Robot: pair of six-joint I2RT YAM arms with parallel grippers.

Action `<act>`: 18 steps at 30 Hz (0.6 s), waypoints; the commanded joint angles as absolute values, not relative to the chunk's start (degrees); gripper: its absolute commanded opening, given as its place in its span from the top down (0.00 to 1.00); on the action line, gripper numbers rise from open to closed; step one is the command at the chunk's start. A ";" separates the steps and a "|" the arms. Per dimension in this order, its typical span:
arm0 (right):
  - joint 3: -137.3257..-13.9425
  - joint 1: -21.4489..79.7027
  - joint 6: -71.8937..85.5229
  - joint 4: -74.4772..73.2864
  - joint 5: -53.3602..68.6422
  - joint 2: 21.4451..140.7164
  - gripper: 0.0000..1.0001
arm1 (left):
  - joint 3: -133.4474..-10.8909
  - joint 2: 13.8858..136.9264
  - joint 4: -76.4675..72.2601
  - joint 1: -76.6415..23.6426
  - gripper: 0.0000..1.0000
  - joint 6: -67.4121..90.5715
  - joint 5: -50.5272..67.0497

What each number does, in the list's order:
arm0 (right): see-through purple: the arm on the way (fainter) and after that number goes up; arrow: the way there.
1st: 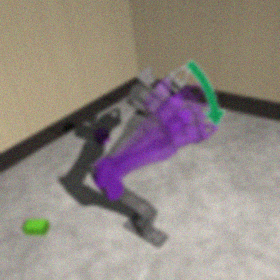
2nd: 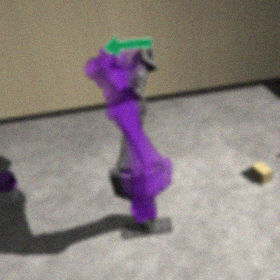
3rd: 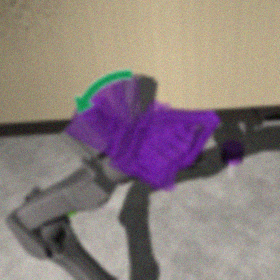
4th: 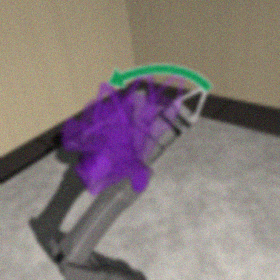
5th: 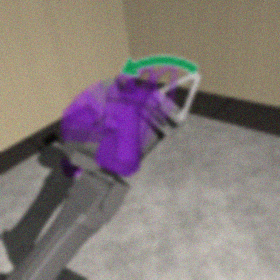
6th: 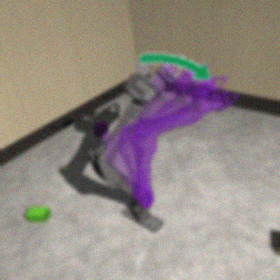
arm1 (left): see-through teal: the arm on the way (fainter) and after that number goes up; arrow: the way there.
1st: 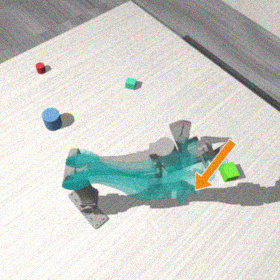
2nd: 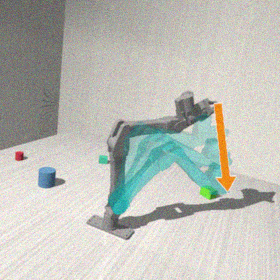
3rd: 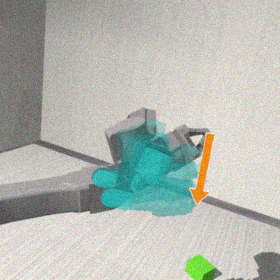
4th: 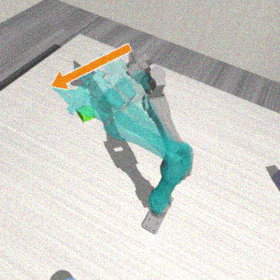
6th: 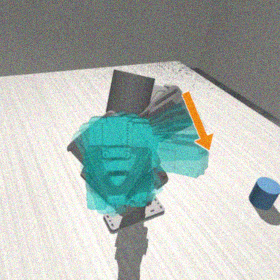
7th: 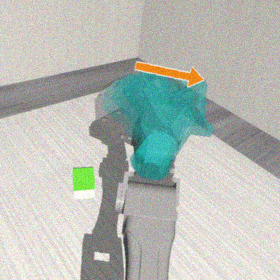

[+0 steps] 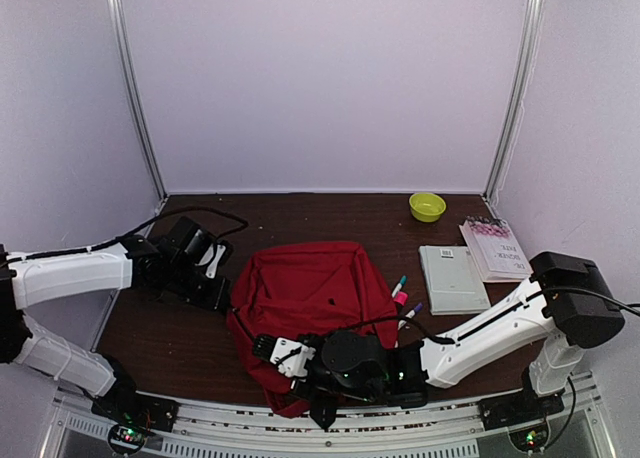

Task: Pack the student bag
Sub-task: Unzip the largest pocket of the student bag.

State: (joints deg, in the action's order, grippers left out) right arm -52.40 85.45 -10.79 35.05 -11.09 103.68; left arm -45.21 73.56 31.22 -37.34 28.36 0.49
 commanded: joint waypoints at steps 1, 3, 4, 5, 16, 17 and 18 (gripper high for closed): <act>-51.69 86.66 -11.36 38.73 -9.23 102.07 1.00 | -44.94 75.84 27.86 -35.90 1.00 28.26 -1.65; -51.72 86.66 -11.34 38.96 -9.56 102.33 1.00 | -44.84 75.89 27.44 -35.86 1.00 28.61 -0.84; -51.81 86.66 -11.32 38.81 -9.80 102.43 1.00 | -44.76 75.59 27.30 -35.93 1.00 28.85 -0.60; -51.93 86.66 -11.18 38.64 -9.98 102.47 1.00 | -44.62 75.17 27.32 -35.87 1.00 28.95 -0.55; -52.57 86.66 -10.04 38.52 -11.23 102.26 1.00 | -43.13 72.10 28.57 -35.86 1.00 29.44 -0.66; -52.68 86.66 -9.77 38.27 -11.41 102.14 1.00 | -43.01 71.89 28.17 -35.97 1.00 29.43 0.07; -52.87 86.70 -9.39 37.75 -11.49 101.87 0.95 | -42.91 71.56 27.84 -35.95 1.00 29.23 0.81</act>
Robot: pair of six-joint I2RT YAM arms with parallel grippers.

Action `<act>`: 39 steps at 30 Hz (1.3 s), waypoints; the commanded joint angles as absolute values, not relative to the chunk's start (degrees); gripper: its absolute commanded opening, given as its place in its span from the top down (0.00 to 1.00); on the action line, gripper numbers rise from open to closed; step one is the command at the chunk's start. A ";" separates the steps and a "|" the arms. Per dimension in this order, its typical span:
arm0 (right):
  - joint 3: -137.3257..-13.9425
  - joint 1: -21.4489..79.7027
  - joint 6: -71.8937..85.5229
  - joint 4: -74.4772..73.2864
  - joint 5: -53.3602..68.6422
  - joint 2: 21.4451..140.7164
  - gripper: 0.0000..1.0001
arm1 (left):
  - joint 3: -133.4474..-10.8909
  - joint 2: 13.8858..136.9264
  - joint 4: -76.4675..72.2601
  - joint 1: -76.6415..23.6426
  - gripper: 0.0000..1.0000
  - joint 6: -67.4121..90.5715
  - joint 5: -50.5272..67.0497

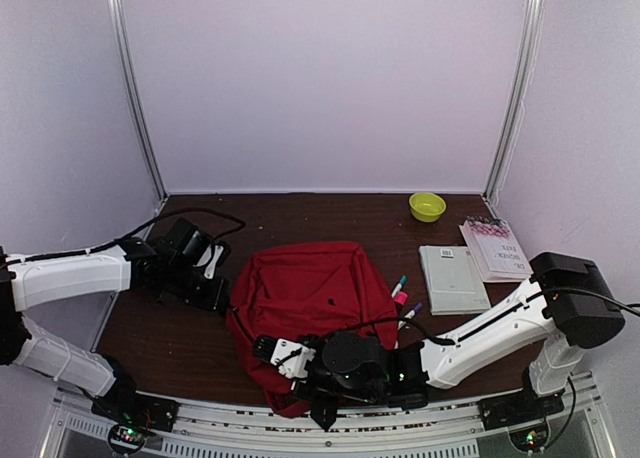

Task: Pack the student bag
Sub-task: Unzip the largest pocket of the student bag.

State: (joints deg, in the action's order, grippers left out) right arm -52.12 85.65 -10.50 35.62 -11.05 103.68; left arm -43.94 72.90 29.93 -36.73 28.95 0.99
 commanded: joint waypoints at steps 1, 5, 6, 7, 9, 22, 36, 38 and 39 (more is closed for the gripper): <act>-53.05 86.67 -9.11 37.02 -11.36 101.73 0.91 | -42.89 71.15 27.66 -36.00 0.99 29.11 1.33; -52.97 86.61 -9.05 33.80 -10.86 99.86 0.61 | -43.15 69.00 27.77 -36.00 0.82 28.29 2.17; -53.07 86.61 -9.02 32.87 -10.89 99.46 0.57 | -43.15 68.52 27.71 -35.98 0.77 28.16 2.24; -53.20 86.58 -8.81 32.12 -11.04 98.92 0.51 | -43.11 68.11 27.69 -36.04 0.73 27.99 2.37; -53.26 86.57 -8.08 30.82 -11.64 97.86 0.40 | -43.11 67.47 27.56 -36.04 0.66 27.57 2.61; -50.25 86.50 -2.29 11.40 -14.01 82.59 0.07 | -45.37 65.78 29.27 -36.12 0.21 23.68 2.74; -56.75 67.61 24.27 -15.05 -23.67 78.71 0.09 | -45.00 63.84 29.18 -36.27 0.24 23.89 2.45; -56.68 62.61 28.85 -16.24 -21.22 80.36 0.12 | -44.15 62.98 29.12 -36.72 0.25 24.18 2.84; -56.80 60.24 30.65 -16.51 -19.56 81.59 0.14 | -43.72 62.68 29.13 -36.90 0.25 24.36 3.00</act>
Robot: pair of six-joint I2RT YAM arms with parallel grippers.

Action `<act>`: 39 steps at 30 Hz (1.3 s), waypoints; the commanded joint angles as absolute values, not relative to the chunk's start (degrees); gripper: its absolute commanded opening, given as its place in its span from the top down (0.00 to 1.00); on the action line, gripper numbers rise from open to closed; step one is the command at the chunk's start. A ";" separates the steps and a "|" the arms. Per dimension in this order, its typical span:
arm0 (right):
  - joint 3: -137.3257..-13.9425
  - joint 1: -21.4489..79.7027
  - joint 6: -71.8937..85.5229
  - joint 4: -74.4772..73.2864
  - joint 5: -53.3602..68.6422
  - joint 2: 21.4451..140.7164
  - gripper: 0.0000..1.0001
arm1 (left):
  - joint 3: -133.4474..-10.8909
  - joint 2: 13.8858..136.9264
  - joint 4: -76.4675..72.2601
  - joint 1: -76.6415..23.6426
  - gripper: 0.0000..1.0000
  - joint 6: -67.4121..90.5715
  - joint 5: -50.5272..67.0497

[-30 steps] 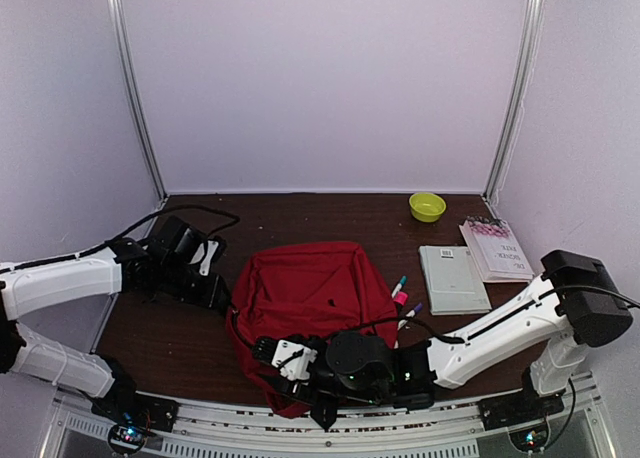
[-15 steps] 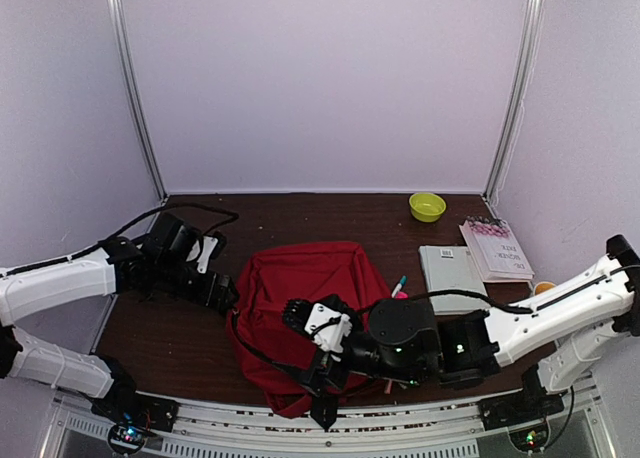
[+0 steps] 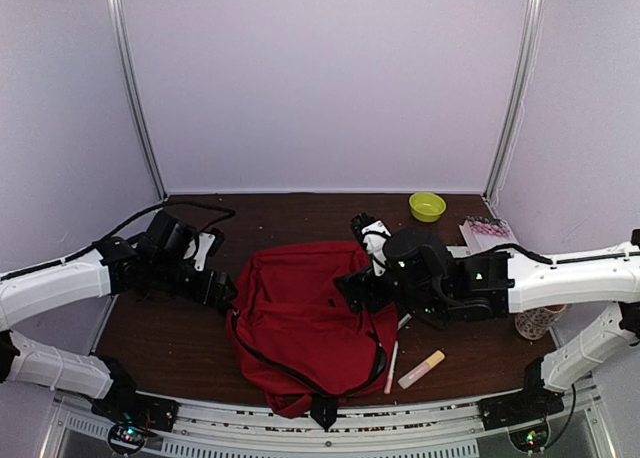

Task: Pack the student bag
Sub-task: Unzip the largest pocket of the student bag, then move the student bag to the center of the board.

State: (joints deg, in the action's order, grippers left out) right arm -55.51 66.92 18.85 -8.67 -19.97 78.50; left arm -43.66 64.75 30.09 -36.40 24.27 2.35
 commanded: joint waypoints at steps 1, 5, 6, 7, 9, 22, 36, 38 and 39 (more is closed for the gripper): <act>-57.10 57.73 31.74 -16.66 -17.70 82.98 0.16 | -43.30 62.48 29.05 -37.03 0.26 24.42 3.30; -60.59 51.71 32.92 -18.20 -11.94 90.57 0.18 | -42.34 61.94 29.00 -37.97 0.28 25.00 3.86; -61.66 50.99 32.91 -18.53 -10.27 92.47 0.18 | -42.14 61.77 28.95 -38.28 0.28 25.14 3.90; -62.52 50.45 33.13 -18.76 -8.94 94.16 0.19 | -41.98 61.66 29.00 -38.56 0.28 25.24 3.90; -64.27 49.98 33.55 -18.67 -6.82 97.07 0.19 | -41.40 61.38 28.88 -38.96 0.29 25.39 3.85; -80.67 50.04 35.13 -18.38 5.53 113.37 0.24 | -38.00 55.87 27.52 -39.55 0.32 27.10 3.76; -100.54 50.89 38.89 -17.24 12.70 126.72 0.29 | -35.53 53.06 24.98 -40.74 0.32 25.56 6.41; -100.81 50.74 36.35 -17.50 11.37 124.65 0.29 | -36.37 53.21 24.96 -42.12 0.32 24.97 6.24; -100.81 50.61 34.42 -17.96 10.96 123.37 0.29 | -37.08 53.22 24.96 -43.09 0.32 24.59 5.89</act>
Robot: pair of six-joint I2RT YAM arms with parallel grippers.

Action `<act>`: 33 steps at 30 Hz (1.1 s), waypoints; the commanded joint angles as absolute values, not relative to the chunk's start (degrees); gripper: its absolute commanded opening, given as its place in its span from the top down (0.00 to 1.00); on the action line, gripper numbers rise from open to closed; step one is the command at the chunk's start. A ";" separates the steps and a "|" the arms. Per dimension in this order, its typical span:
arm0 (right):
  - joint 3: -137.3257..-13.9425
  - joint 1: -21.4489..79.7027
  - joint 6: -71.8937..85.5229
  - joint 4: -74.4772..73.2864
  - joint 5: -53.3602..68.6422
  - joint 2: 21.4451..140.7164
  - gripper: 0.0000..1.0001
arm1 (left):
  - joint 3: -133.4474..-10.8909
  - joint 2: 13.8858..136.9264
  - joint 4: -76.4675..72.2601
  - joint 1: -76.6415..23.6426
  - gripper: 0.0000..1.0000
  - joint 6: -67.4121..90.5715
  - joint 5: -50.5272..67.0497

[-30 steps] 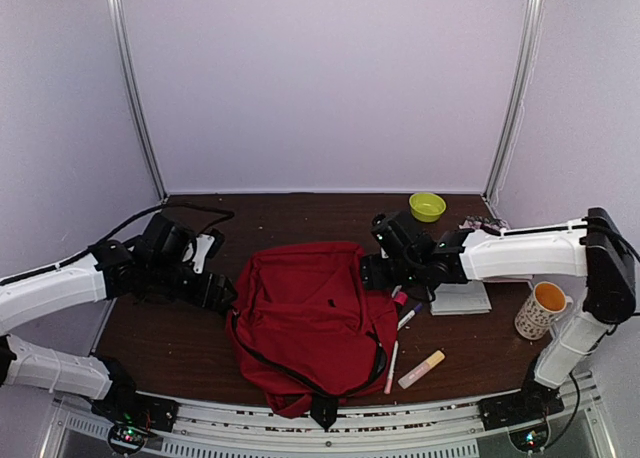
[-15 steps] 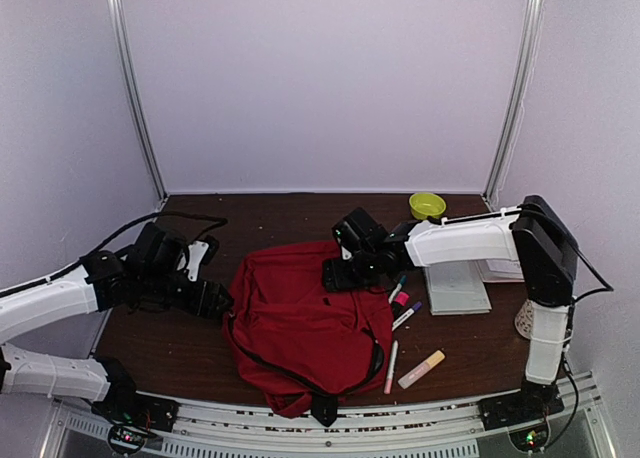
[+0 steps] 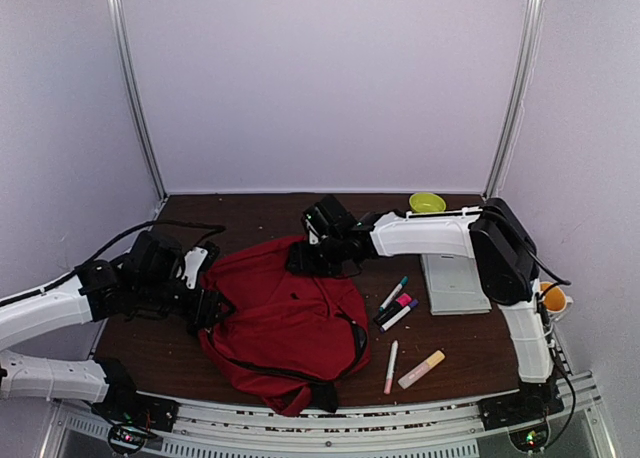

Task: Pack the student bag
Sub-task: Move the student bag to the center of the board.

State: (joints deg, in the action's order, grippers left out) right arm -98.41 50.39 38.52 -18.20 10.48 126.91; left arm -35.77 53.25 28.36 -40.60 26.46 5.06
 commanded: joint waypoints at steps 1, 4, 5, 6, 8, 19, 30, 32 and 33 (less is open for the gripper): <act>-100.81 50.44 32.91 -18.65 10.60 122.08 0.29 | -37.68 53.30 24.96 -44.06 0.32 24.20 5.53; -100.43 49.76 28.94 -21.61 10.05 117.34 0.28 | -40.18 54.32 24.60 -47.80 0.32 22.65 4.39; -99.96 49.61 27.59 -22.56 9.77 115.49 0.28 | -41.05 55.03 24.46 -49.26 0.32 22.15 4.36; -99.18 49.48 26.47 -23.34 9.24 113.51 0.27 | -41.96 55.79 24.36 -50.34 0.32 21.62 4.39; -96.31 49.33 24.50 -24.08 7.23 108.75 0.26 | -43.66 57.46 24.18 -52.38 0.32 20.65 4.66; -68.08 48.72 23.16 -22.25 -10.39 82.02 0.21 | -53.84 68.64 27.23 -63.11 0.34 13.47 6.60; -48.43 48.43 30.85 -18.66 -13.26 71.00 0.20 | -63.51 80.92 32.01 -68.96 0.30 5.98 16.14; -47.59 48.39 31.13 -19.05 -13.71 70.64 0.20 | -64.60 82.90 33.81 -70.30 0.29 4.84 15.71; -47.21 48.38 31.24 -19.07 -13.73 70.51 0.20 | -65.02 83.94 34.83 -70.91 0.28 4.53 15.25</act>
State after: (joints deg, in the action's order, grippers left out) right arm -48.56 48.75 29.15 -20.78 -11.27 71.99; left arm -62.30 80.84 31.62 -68.82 7.92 13.39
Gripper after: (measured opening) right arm 0.800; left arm 0.709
